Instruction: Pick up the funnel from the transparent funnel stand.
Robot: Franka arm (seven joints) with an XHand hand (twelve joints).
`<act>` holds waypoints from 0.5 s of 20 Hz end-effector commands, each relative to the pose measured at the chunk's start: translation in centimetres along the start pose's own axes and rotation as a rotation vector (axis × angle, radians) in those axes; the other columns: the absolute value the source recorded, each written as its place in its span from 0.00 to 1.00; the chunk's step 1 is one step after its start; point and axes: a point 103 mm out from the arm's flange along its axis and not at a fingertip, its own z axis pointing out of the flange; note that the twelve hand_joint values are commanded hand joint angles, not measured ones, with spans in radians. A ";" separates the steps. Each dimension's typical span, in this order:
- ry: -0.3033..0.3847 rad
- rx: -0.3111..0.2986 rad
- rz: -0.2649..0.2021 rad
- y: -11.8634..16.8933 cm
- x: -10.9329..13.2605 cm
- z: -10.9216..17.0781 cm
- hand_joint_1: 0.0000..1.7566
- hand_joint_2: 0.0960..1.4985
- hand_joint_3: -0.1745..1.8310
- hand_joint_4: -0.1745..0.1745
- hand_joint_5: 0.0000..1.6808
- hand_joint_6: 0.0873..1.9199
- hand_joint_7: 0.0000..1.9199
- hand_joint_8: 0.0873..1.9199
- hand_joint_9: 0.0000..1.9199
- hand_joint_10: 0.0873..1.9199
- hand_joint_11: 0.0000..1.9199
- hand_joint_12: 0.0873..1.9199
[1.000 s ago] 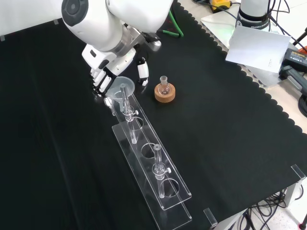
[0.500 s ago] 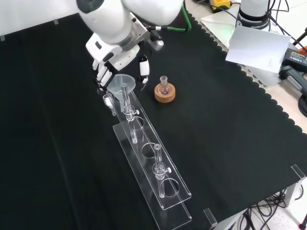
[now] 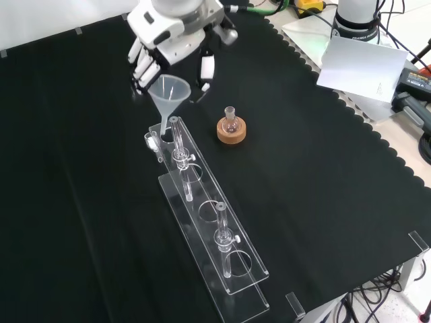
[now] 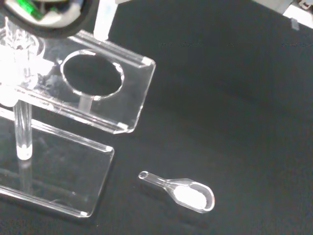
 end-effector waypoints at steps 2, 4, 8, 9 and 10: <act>-0.041 0.034 0.052 -4.1 -1.3 -1.9 0.51 0.44 0.43 0.49 0.47 0.33 0.38 0.31 0.49 0.19 0.37 0.63; -0.043 0.045 0.069 -5.3 -1.6 -2.0 0.51 0.44 0.43 0.50 0.47 0.33 0.38 0.31 0.50 0.19 0.37 0.63; -0.041 0.049 0.093 -7.9 -2.1 -1.9 0.51 0.44 0.43 0.50 0.47 0.34 0.38 0.32 0.50 0.19 0.37 0.63; -0.041 0.056 0.097 -8.5 -2.2 -1.7 0.51 0.44 0.43 0.50 0.48 0.34 0.38 0.32 0.50 0.19 0.37 0.62; -0.038 0.064 0.104 -9.0 -2.3 -1.6 0.51 0.44 0.43 0.51 0.48 0.34 0.38 0.32 0.50 0.19 0.37 0.62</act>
